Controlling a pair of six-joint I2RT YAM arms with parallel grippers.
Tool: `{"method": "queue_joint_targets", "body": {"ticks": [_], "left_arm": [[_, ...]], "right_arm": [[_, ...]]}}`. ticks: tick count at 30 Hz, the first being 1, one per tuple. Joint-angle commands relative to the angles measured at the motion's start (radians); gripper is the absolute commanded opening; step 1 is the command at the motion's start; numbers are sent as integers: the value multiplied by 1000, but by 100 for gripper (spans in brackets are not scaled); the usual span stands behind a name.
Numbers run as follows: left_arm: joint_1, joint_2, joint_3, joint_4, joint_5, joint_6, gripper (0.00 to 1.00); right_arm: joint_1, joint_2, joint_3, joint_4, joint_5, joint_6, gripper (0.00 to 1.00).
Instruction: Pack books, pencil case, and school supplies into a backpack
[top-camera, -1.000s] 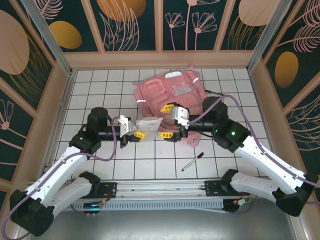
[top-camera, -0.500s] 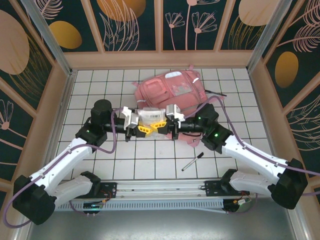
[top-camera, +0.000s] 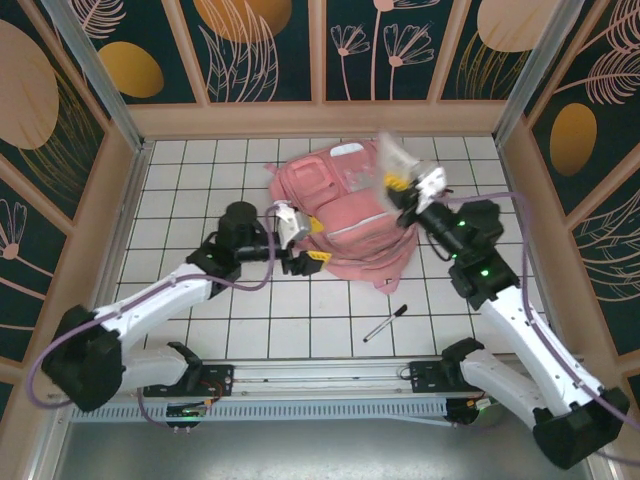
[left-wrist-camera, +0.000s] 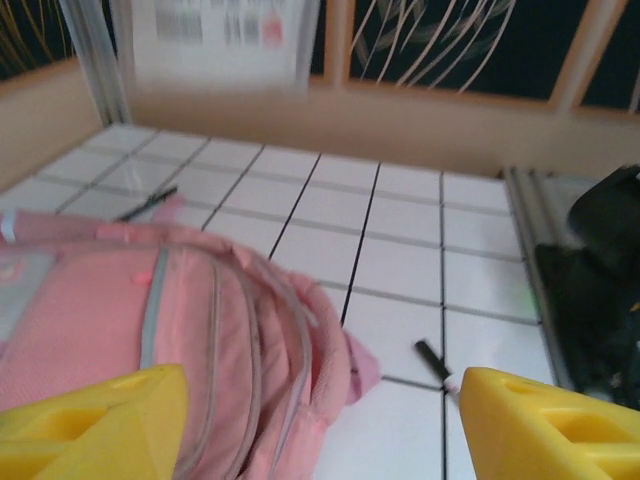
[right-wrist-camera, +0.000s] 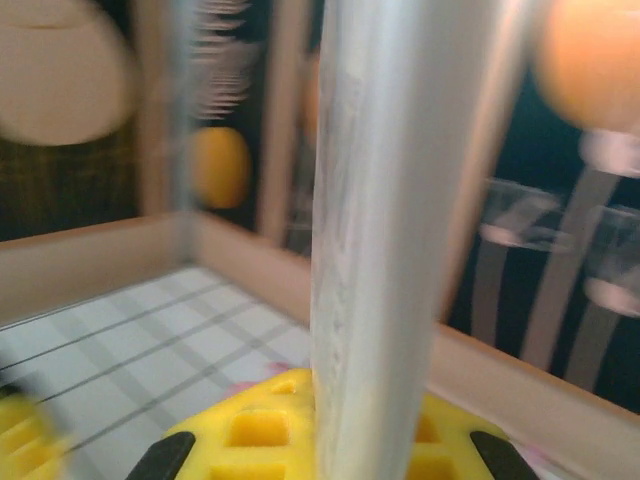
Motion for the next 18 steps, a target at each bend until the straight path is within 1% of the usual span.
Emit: {"method": "queue_joint_targets", "body": {"ticks": [1,2,4,5,6,7,10,13,14,16,18], "left_arm": [[-61,126,92,20,-236,87,71],[-77,180,141,-8,-308,90,72],[-86,281,263,-103,-440,40,75],[-89,337,339,-181,-456,45,81],[-93,376,385,-231,-459,61,85],[-99,415,421,-262,-460,80,88],[-113,495,447,-277,-427,145,86],[-130,573,513,-342,-444,185,85],[-137,602,542,-371,-473,195,85],[-147,649,591,-418,-455,224,88],[-149,679,607,-408,-440,225,89]], "right_arm": [[-121,-8,31,-102,251,145,0],[-148,-10,28,-129,278,165,0],[-182,-21,13,-154,283,183,0],[-195,-32,-1,-155,275,192,0],[-201,-42,-12,-155,260,196,0],[-208,-55,-24,-155,245,195,0],[-220,-85,-68,-144,247,237,0],[-231,-89,-95,-136,220,268,0],[-235,-85,-96,-137,220,267,0],[-237,-73,-94,-143,184,262,0],[-240,-60,-92,-144,154,255,0]]}}
